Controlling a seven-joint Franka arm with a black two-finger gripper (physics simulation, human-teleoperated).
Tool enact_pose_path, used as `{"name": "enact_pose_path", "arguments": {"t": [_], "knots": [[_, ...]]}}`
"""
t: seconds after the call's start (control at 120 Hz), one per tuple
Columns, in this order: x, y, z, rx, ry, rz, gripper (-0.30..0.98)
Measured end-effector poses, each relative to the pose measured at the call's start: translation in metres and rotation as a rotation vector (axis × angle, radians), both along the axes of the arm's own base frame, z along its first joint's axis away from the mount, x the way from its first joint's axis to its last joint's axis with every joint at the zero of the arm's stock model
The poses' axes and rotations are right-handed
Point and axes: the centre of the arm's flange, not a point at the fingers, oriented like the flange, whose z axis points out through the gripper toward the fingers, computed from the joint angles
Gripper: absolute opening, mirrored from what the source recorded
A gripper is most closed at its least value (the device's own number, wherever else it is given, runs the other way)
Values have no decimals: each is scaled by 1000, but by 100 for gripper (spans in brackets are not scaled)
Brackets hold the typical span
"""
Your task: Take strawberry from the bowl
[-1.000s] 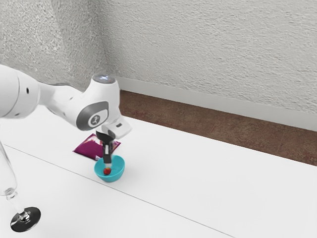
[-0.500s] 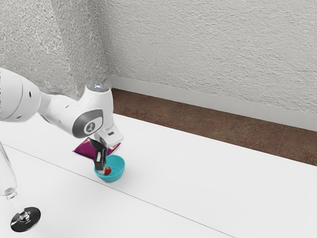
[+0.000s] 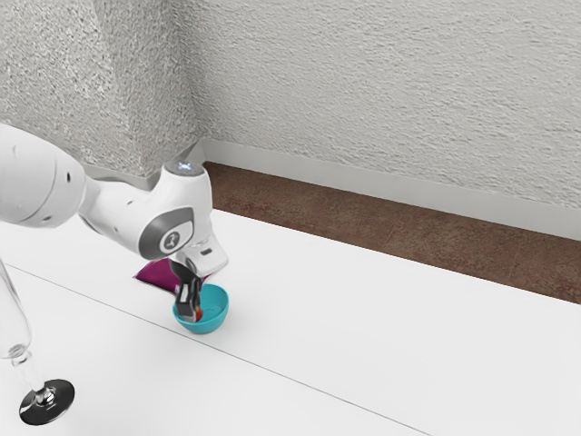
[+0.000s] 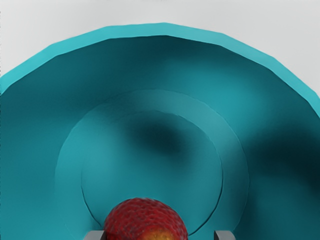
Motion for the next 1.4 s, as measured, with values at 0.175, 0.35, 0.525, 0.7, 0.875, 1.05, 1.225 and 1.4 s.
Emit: {"name": "enact_pose_path", "arguments": {"t": [0.175, 0.35, 0.525, 0.7, 0.875, 1.05, 1.225, 1.4], "knots": [[6, 3, 0, -2, -11, -5, 15], [7, 4, -6, -1, -6, -13, 13], [10, 1, -9, -1, -13, -24, 10], [13, -7, 20, -7, -62, -37, 9], [11, -23, 63, -15, -109, -59, 8], [26, -121, 78, -27, -142, -205, 7], [42, -186, 48, -63, -117, -259, 7], [51, -207, 30, -86, -106, -256, 16]]}}
